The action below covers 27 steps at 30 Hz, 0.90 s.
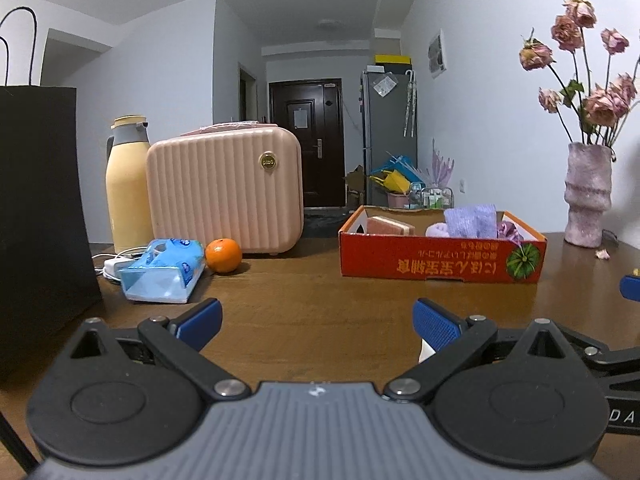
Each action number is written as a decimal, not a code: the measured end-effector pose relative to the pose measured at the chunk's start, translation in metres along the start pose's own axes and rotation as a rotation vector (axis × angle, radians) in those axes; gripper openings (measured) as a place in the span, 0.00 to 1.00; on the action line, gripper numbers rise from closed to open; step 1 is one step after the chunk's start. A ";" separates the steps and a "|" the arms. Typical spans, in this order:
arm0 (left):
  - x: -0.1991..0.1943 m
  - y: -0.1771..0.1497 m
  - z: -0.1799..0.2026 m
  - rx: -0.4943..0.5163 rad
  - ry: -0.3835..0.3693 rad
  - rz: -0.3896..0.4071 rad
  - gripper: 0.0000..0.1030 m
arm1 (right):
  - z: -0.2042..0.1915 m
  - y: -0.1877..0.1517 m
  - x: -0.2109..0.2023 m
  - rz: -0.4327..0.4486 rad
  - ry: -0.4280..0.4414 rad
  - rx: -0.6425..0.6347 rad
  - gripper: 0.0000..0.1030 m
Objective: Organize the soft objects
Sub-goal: 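Withdraw both tools from the box back toward the table items, then close the left tool on the light-blue fuzzy plush while the right tool approaches the white puff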
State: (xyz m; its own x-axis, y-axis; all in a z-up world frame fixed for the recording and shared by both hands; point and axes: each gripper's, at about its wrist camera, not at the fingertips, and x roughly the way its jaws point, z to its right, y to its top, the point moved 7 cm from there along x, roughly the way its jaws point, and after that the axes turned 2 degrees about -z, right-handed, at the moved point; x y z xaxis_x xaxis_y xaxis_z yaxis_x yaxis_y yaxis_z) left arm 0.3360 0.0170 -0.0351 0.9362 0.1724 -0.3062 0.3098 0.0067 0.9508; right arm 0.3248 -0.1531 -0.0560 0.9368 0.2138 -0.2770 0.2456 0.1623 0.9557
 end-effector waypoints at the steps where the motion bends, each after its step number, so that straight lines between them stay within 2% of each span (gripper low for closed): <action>1: -0.004 -0.002 -0.001 0.006 0.000 -0.002 1.00 | -0.002 -0.001 -0.003 -0.007 0.007 -0.002 1.00; 10: -0.034 -0.019 -0.020 -0.006 0.003 -0.040 1.00 | -0.011 -0.007 -0.014 -0.049 0.052 0.005 1.00; 20: -0.033 -0.024 -0.030 -0.033 0.015 -0.081 1.00 | 0.000 -0.013 -0.004 -0.111 0.052 0.062 1.00; 27: -0.036 -0.027 -0.059 -0.021 0.070 -0.095 1.00 | 0.004 -0.013 -0.003 -0.118 0.053 0.089 1.00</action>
State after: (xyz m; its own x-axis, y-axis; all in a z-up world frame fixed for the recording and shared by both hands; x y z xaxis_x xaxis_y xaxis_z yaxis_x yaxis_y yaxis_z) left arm 0.2846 0.0686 -0.0467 0.8889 0.2381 -0.3914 0.3920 0.0470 0.9188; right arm 0.3201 -0.1599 -0.0676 0.8863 0.2494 -0.3902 0.3761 0.1041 0.9207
